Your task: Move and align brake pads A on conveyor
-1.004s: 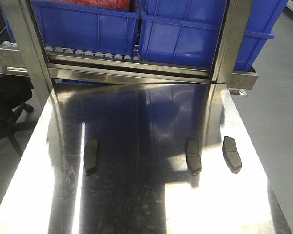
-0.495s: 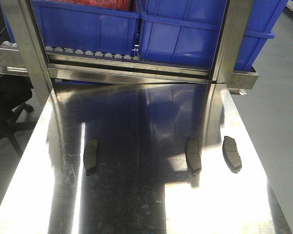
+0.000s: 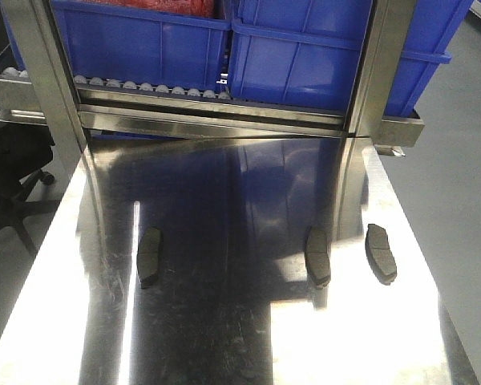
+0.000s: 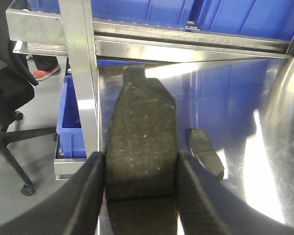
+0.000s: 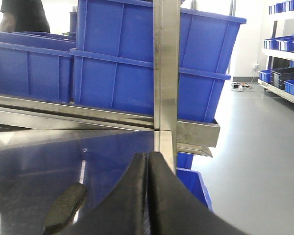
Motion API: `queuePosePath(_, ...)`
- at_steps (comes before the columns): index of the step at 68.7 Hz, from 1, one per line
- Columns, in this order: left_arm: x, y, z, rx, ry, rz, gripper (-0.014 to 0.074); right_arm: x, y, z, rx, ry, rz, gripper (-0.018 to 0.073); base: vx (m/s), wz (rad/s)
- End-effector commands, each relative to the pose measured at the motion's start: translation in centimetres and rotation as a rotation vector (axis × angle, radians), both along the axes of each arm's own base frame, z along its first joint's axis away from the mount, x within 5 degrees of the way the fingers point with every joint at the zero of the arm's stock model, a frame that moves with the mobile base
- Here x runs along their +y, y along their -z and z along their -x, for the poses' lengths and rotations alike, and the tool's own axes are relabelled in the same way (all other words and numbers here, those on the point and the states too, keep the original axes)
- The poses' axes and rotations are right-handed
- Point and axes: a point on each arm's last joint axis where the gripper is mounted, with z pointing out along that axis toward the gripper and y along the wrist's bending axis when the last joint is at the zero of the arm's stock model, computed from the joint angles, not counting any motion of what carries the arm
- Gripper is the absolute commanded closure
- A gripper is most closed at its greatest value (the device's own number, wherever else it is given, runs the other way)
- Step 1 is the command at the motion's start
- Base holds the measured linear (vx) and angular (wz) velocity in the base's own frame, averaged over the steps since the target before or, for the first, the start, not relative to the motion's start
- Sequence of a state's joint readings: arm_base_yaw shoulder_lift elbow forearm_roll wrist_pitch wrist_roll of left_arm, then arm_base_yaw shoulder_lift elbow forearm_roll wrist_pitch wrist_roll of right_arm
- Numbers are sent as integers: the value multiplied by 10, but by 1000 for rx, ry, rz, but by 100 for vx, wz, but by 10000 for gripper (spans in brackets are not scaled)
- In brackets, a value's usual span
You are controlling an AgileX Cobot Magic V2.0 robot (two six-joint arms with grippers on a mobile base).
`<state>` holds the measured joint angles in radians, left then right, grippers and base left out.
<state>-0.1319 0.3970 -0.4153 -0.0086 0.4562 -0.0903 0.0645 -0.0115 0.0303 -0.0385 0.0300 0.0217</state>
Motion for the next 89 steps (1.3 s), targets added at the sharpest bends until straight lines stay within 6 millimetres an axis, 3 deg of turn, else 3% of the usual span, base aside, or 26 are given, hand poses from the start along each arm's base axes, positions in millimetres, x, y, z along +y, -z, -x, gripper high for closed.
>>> queuePosePath(1, 0, -18, -2, -122, 1, 18, 603, 0, -7, 2, -90, -2, 9, 569, 0, 0)
queuePosePath(15, 0, -18, -2, -122, 1, 18, 603, 0, -24, 5, -222, -10, -73, 569, 0, 0)
queuePosePath(27, 0, -18, -2, -122, 1, 18, 603, 0, -68, 4, -267, -12, -75, 569, 0, 0)
queuePosePath(39, 0, -17, -2, -121, 1, 17, 603, 1, -113, -19, -116, -7, -66, 569, 0, 0)
queuePosePath(47, 0, -17, -2, -121, 1, 17, 603, 3, -128, -42, 47, -3, -62, 569, 0, 0)
queuePosePath(64, 0, -17, -2, -121, 1, 17, 603, 5, -118, -75, 293, 3, -55, 569, 0, 0)
queuePosePath(81, 0, -17, -2, -121, 1, 17, 603, 6, -107, -84, 387, 5, -63, 557, 0, 0)
queuePosePath(89, 0, -17, -2, -121, 1, 17, 603, 6, -104, -86, 439, 9, -47, 496, 0, 0)
